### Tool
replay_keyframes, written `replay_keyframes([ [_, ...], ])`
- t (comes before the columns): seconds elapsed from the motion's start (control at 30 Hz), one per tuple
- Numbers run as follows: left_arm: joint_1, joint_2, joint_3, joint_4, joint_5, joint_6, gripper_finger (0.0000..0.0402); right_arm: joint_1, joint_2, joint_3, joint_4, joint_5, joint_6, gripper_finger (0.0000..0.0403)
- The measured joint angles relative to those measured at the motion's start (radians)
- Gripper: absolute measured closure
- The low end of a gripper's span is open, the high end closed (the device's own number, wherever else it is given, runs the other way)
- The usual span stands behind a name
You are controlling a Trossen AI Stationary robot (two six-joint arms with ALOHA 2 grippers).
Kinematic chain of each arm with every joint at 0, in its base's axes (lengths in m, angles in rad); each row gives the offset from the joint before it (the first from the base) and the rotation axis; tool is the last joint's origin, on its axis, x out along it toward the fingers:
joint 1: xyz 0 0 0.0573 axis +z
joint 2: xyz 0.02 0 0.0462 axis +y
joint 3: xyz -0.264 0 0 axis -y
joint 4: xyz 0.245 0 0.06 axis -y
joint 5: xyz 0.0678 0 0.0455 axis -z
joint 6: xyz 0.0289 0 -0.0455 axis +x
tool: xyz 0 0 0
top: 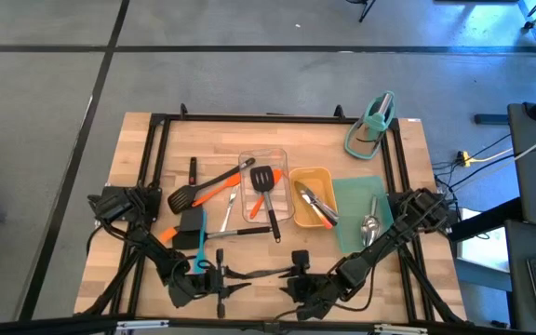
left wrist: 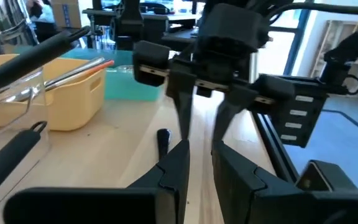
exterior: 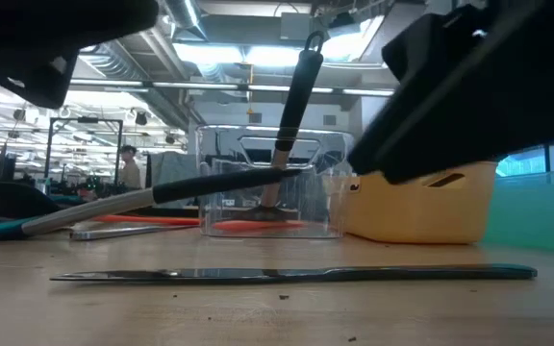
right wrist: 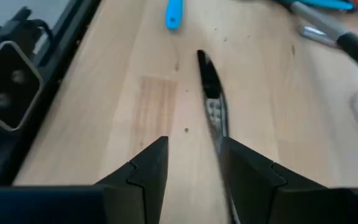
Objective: Pick & Place Kitchen Items
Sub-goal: Put the black table knife into the yellow bin
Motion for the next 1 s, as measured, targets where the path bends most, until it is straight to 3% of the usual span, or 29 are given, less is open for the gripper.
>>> replay_keyframes([
  [0.27, 0.005, 0.000, 0.011, 0.112, -0.058, 0.142, 0.0338, -0.011, -0.014, 0.020, 0.060, -0.007, -0.021, 0.0252],
  [0.43, 0.033, -0.001, 0.012, 0.230, -0.062, 0.265, 0.0338, -0.045, -0.086, 0.039, 0.006, -0.085, -0.110, 0.0252],
  [0.63, 0.063, -0.001, 0.012, 0.223, -0.059, 0.277, 0.0338, -0.090, -0.137, -0.031, 0.008, -0.184, -0.112, 0.0252],
  [0.77, 0.070, -0.002, 0.012, 0.205, -0.059, 0.272, 0.0338, -0.123, -0.179, -0.204, 0.229, -0.182, -0.106, 0.0252],
  [1.0, 0.065, -0.002, 0.012, 0.201, -0.049, 0.278, 0.0338, -0.104, -0.280, -0.545, 0.855, -0.183, -0.218, 0.0252],
])
